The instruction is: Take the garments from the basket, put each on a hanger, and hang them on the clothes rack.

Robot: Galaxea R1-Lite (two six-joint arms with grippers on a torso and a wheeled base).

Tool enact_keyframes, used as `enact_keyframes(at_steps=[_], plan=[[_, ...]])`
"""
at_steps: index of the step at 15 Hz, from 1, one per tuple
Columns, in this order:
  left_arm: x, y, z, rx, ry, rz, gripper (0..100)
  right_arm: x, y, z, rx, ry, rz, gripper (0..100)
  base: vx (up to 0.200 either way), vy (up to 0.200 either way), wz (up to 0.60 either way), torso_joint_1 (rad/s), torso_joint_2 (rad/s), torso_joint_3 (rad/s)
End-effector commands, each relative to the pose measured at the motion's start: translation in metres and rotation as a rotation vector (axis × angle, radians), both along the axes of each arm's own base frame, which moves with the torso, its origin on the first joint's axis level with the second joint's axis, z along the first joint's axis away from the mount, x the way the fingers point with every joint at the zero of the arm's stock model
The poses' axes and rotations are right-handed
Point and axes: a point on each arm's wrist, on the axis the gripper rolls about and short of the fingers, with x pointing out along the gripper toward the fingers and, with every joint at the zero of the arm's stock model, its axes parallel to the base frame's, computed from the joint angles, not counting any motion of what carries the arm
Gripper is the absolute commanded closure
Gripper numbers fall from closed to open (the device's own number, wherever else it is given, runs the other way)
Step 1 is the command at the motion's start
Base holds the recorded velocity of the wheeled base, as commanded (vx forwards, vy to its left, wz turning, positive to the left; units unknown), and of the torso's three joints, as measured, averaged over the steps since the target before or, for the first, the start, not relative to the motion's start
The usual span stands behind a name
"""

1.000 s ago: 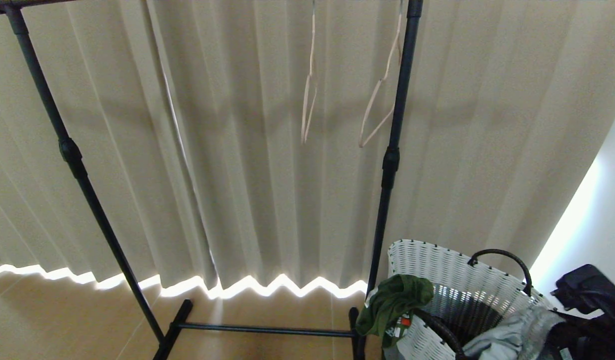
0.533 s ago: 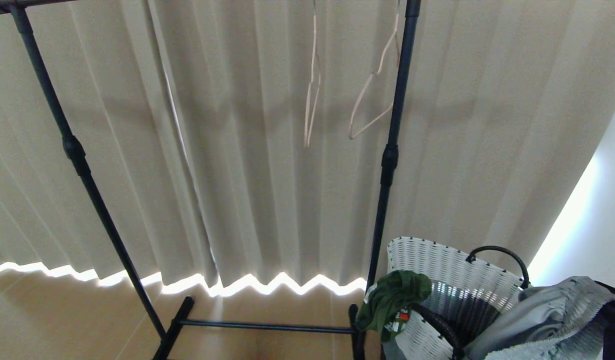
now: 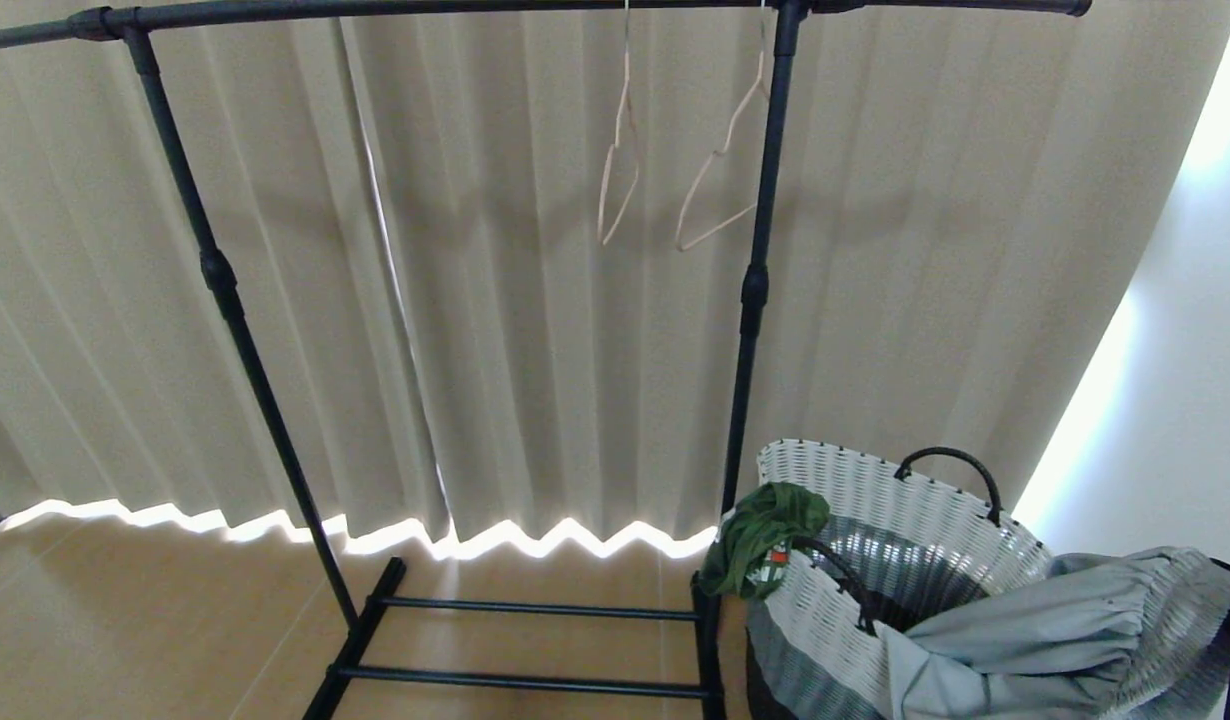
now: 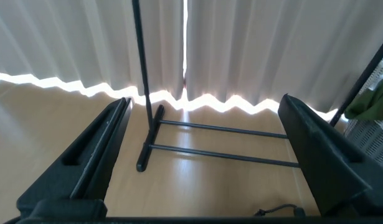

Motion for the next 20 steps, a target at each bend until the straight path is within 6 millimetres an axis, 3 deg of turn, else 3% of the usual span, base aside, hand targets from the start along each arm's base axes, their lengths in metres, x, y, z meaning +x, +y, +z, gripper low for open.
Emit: enact_keyframes(at_steps=[1, 4, 18, 20], plan=[[0.0000, 0.0000, 0.0000, 0.000, 0.001, 0.001, 0, 0.0003, 0.0001, -0.0001, -0.001, 0.002, 0.000, 100, 0.000, 0.000, 0.00, 0.000, 0.00, 0.000], [0.0000, 0.0000, 0.0000, 0.000, 0.001, 0.001, 0, 0.0008, 0.0002, -0.0004, -0.001, 0.005, 0.000, 100, 0.000, 0.000, 0.00, 0.000, 0.00, 0.000], [0.0000, 0.0000, 0.0001, -0.004, -0.001, 0.003, 0, 0.0016, 0.0004, 0.0006, -0.001, 0.003, 0.000, 100, 0.000, 0.200, 0.00, 0.003, 0.00, 0.003], [0.0003, 0.0001, -0.0007, 0.007, 0.004, 0.005, 0, 0.0024, 0.0007, 0.0042, 0.001, -0.010, 0.002, 100, 0.000, 0.000, 0.00, 0.000, 0.00, 0.000]])
